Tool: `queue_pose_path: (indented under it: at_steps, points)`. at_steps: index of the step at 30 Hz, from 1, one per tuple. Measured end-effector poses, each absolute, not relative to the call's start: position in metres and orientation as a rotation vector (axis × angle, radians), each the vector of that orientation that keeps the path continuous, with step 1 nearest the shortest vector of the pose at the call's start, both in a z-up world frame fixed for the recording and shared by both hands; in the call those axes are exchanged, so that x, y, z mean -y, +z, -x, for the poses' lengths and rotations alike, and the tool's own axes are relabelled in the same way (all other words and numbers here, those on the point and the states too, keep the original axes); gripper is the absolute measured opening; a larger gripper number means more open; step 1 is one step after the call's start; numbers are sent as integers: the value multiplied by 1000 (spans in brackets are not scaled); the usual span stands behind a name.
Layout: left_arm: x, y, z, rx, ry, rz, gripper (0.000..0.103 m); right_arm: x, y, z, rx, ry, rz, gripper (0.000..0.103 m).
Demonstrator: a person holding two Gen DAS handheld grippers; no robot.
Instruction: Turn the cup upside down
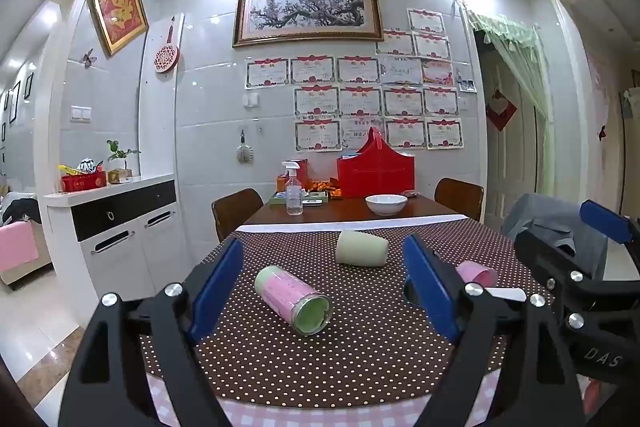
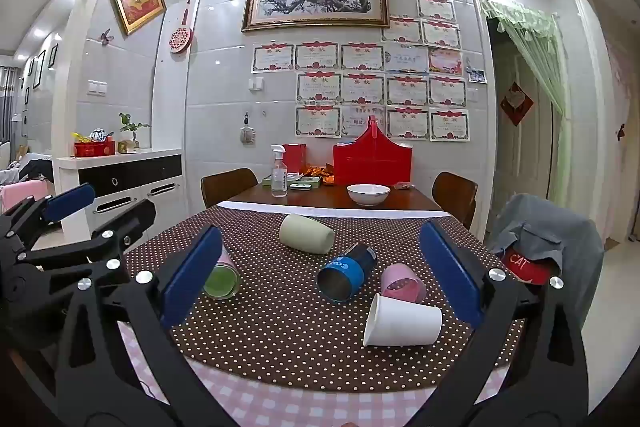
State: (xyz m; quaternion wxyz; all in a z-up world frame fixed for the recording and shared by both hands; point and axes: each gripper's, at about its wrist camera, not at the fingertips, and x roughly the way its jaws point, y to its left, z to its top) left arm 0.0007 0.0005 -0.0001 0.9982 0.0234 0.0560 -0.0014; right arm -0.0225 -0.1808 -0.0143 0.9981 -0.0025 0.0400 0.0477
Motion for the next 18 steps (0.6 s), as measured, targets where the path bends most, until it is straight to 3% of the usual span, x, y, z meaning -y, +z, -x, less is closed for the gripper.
queue_pose_path:
  at_steps: [18]
  points:
    - [0, 0, 0, -111, -4, -53, 81, 180, -14, 22, -84, 96, 7, 97]
